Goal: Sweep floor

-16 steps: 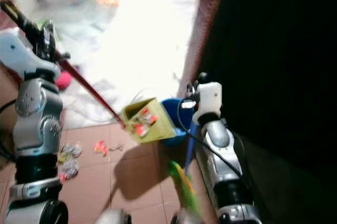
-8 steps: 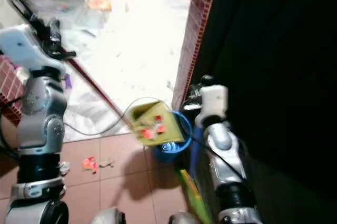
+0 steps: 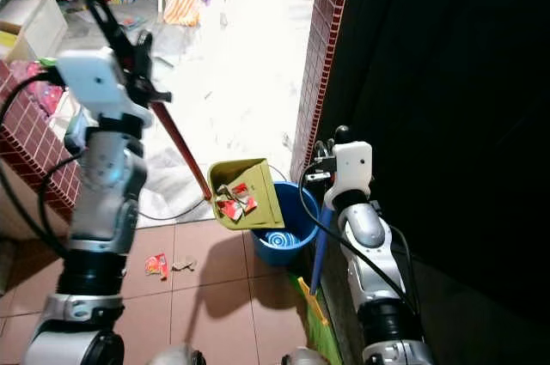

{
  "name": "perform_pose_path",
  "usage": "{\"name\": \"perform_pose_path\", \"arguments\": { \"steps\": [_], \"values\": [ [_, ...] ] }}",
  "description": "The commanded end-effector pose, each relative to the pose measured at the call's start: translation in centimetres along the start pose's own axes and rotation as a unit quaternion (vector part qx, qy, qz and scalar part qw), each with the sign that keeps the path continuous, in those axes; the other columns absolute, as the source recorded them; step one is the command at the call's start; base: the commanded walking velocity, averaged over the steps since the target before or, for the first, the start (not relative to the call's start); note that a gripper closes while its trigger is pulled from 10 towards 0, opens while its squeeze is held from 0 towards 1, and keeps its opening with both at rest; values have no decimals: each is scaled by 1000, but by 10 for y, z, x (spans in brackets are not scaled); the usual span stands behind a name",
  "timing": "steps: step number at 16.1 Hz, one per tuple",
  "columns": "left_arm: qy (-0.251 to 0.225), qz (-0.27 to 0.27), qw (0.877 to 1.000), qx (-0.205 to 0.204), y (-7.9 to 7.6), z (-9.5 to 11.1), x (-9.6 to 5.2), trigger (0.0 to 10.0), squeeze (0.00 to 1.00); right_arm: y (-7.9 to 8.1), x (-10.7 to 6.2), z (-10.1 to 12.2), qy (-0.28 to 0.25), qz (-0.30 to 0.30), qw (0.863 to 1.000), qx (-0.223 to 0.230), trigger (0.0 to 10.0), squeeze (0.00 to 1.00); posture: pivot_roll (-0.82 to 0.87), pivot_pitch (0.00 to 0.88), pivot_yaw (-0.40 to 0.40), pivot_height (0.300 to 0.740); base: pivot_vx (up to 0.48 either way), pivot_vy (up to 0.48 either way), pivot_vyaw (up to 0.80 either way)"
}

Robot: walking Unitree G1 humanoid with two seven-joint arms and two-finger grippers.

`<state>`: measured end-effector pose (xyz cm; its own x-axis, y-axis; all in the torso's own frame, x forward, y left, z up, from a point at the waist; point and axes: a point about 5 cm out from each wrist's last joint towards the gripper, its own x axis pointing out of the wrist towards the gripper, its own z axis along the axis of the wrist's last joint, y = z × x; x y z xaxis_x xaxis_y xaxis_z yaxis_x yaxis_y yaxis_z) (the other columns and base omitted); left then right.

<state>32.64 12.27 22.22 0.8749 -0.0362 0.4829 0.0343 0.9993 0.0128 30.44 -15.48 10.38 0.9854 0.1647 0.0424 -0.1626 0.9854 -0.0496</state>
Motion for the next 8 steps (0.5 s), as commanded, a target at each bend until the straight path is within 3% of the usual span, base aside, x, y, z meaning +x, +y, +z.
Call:
{"name": "perform_pose_path", "arguments": {
  "steps": [1, 3, 6, 7, 8],
  "values": [
    [-29, -26, 999, 13, -9, 8, 4, 10000, 0, -2, 2, 8, -18, -5, 1000, -7, 10000, 0, -52, 0, 0, 740, 0, 0, 0],
    [-35, -72, 997, 12, -26, 5, 1, 10000, 0, -3, 3, 8, -19, -7, 1000, -8, 10000, 0, -53, 0, 2, 740, 0, 0, 0],
    [-42, -198, 979, -2, -64, -1, -14, 10000, 0, -4, 3, 9, -22, -9, 1000, -9, 10000, 0, -57, 0, 4, 740, 0, 0, 0],
    [-39, -262, 964, 2, -77, -5, -23, 10000, 0, -4, 3, 10, -22, -10, 1000, -10, 10000, 0, -57, 0, 4, 740, 0, 0, 0],
    [-49, -320, 945, 35, -86, -7, -29, 10000, 0, -5, 4, 10, -22, -11, 1000, -11, 10000, 0, -61, 0, 5, 740, 0, 0, 0]
  ]
}}
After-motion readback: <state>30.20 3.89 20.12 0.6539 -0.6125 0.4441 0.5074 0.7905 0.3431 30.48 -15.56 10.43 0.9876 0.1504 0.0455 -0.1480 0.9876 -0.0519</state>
